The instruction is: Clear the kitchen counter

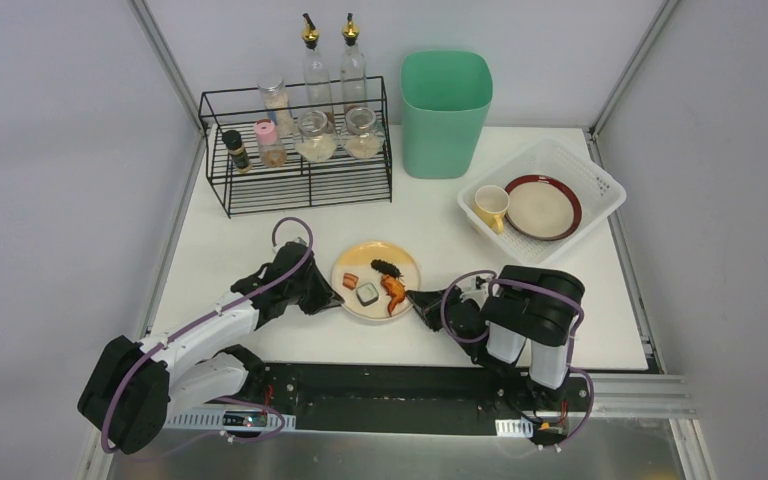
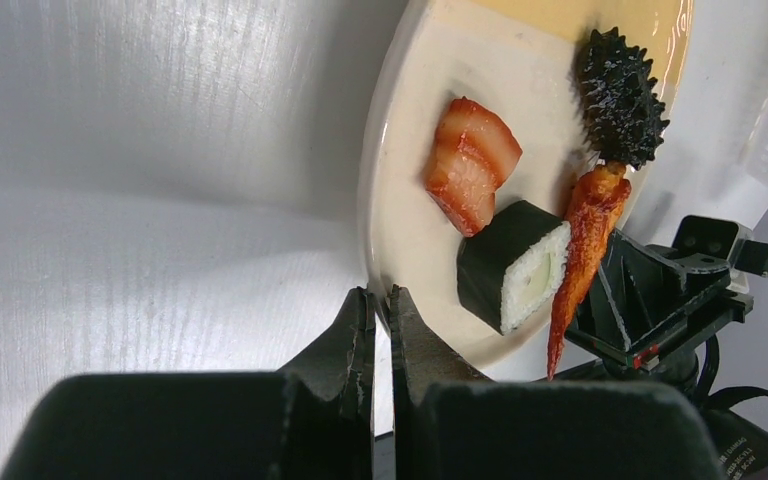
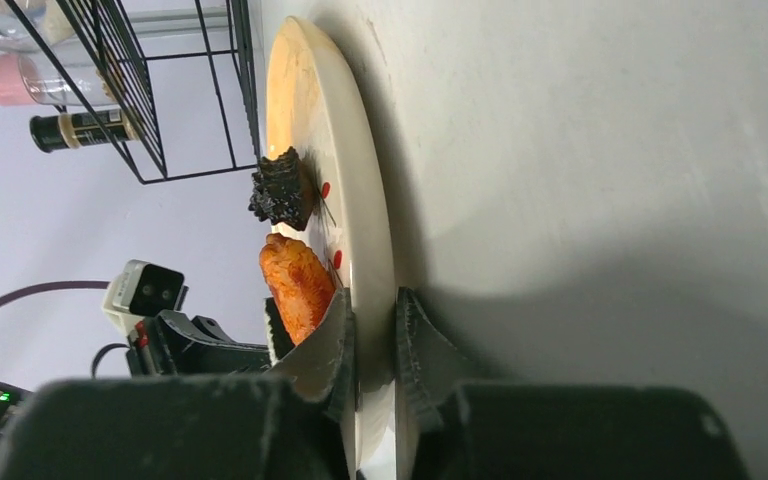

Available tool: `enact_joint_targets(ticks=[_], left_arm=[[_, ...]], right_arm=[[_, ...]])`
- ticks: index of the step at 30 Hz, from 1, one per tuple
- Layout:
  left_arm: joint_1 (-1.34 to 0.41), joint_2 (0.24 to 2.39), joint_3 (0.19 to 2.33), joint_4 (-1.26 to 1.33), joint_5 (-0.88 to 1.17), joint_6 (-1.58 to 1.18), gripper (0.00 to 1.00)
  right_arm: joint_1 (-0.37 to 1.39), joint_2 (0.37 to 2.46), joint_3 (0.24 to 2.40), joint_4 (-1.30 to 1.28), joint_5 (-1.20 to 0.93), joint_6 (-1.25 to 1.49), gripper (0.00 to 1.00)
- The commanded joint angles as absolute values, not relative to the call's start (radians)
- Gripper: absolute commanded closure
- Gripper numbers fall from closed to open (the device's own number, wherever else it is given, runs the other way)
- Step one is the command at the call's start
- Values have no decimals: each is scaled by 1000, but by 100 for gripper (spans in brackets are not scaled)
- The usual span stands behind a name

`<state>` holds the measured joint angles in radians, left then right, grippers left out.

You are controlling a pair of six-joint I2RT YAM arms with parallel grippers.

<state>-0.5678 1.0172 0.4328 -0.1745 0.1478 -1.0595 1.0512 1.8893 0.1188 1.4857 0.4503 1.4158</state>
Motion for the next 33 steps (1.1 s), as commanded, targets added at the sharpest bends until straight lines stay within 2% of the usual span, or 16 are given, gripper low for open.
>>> enact_joint_targets(ticks=[1, 6, 17, 28, 33], left_arm=[[-583, 1012, 447, -114, 253, -1044, 100], [-583, 1001, 460, -122, 258, -1005, 99], [-583, 969, 474, -171, 252, -966, 64], [-583, 880, 507, -268, 214, -936, 54], [-583, 805, 551, -349, 182, -913, 52]], right_arm=[[1044, 1879, 129, 1351, 435, 1306, 100], [1036, 1830, 106, 1373, 448, 1272, 100], [986, 1823, 81, 1519, 382, 1286, 100], [958, 1707, 51, 1520, 355, 1286, 100], [952, 1627, 52, 1475, 334, 1287, 100]])
